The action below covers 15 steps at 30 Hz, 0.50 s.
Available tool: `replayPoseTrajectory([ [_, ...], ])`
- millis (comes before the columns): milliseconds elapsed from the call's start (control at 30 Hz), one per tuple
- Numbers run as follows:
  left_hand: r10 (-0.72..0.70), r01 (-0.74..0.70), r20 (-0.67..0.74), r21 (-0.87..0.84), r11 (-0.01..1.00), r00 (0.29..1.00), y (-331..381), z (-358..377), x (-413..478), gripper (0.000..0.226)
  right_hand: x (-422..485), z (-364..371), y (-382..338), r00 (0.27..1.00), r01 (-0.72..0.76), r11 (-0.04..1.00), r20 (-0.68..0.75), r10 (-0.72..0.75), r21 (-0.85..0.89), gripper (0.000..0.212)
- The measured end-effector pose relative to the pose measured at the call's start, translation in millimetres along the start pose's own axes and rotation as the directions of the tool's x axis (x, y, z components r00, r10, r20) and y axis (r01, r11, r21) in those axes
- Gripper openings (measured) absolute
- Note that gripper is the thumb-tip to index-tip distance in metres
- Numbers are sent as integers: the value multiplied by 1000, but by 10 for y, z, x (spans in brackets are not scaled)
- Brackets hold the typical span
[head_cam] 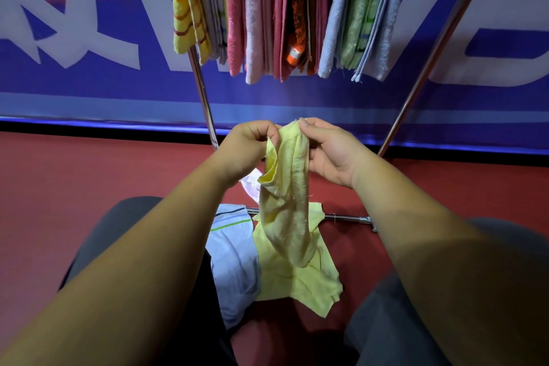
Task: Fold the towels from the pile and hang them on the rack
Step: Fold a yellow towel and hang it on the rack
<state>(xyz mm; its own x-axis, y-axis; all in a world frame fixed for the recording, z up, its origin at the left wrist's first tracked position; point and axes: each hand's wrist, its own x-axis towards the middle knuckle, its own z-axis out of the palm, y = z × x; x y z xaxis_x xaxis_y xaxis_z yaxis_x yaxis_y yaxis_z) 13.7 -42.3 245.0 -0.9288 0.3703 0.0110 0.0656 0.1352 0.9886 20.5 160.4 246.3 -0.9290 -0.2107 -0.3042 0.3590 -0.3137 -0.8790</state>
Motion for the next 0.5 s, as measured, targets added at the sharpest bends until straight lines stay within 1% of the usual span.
replayPoseTrajectory([
  [67, 6, -4, -25, 52, 999, 1000, -3, 1, -1, 37, 36, -12, 7, 997, 31, 1000, -67, -31, -2, 12],
  [100, 14, -8, -46, 119, 993, 999, -20, -3, 5, 35, 55, -18, 6, 992, 51, 999, -112, -51, -1, 12],
  [133, 35, -19, -62, 239, 971, 997, -53, -17, 21, 34, 71, -26, -1, 985, 71, 997, -156, -70, 0, 11],
  [167, 76, -46, -55, 416, 908, 996, -94, -33, 39, 32, 81, -27, -10, 977, 89, 996, -193, -88, -5, 10],
  [200, 112, -76, -25, 589, 805, 993, -145, -46, 55, 29, 90, -35, -14, 970, 102, 995, -222, -103, -19, 10],
  [233, 126, -106, 24, 704, 702, 992, -190, -51, 62, 27, 97, -43, -14, 964, 108, 993, -241, -115, -42, 10],
  [267, 112, -132, 79, 761, 635, 991, -217, -45, 52, 27, 105, -53, -6, 959, 111, 991, -255, -125, -68, 10],
  [333, 28, -142, 151, 824, 549, 988, -249, -24, 25, 30, 117, -72, 6, 951, 123, 987, -273, -147, -105, 10],
  [400, -74, -103, 154, 880, 463, 985, -271, -13, 11, 32, 128, -91, 12, 937, 142, 981, -302, -175, -128, 11],
  [433, -123, -78, 146, 896, 438, 982, -273, -16, 2, 30, 126, -99, 0, 925, 158, 979, -326, -193, -131, 10],
  [500, -186, -50, 135, 914, 404, 973, -266, -37, -10, 19, 131, -137, -32, 894, 194, 971, -383, -233, -137, 9],
])
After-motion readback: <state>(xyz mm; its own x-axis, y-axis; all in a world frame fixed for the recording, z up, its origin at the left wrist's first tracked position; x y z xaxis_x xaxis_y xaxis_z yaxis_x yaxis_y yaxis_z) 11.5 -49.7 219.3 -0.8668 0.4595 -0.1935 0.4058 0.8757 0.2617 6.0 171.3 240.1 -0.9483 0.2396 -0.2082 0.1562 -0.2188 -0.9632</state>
